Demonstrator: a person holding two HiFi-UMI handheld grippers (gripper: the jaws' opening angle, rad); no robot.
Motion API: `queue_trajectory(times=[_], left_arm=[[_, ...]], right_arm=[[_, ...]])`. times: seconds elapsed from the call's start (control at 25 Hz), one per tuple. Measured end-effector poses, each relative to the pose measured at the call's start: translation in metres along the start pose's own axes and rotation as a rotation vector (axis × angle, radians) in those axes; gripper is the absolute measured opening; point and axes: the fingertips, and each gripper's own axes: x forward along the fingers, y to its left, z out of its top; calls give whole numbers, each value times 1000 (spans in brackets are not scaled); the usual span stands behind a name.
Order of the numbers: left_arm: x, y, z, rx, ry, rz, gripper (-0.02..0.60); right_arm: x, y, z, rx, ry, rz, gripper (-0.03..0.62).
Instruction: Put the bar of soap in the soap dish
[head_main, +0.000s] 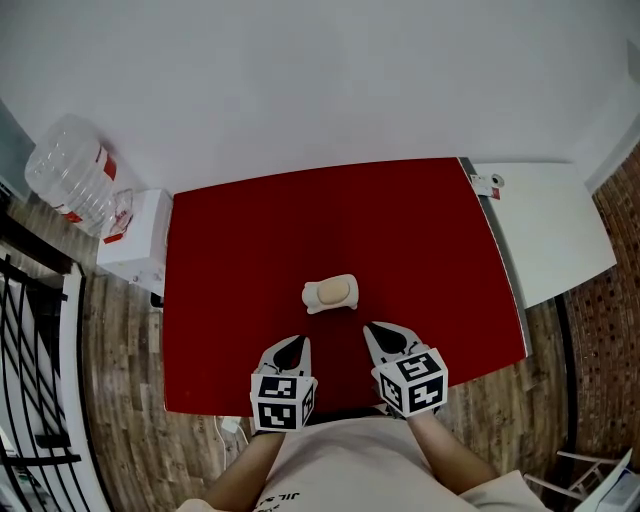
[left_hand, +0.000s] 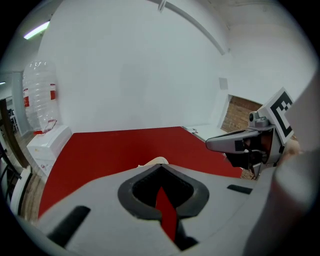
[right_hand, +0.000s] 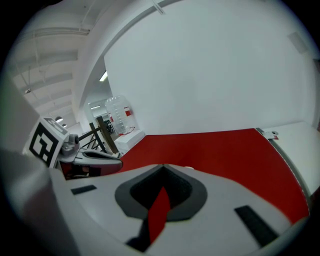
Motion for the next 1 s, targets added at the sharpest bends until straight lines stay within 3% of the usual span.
queue_trajectory(times=[1.0], left_arm=[[1, -14, 4, 38, -1, -29, 8]], right_arm=[[-14, -19, 11, -15, -14, -9, 3]])
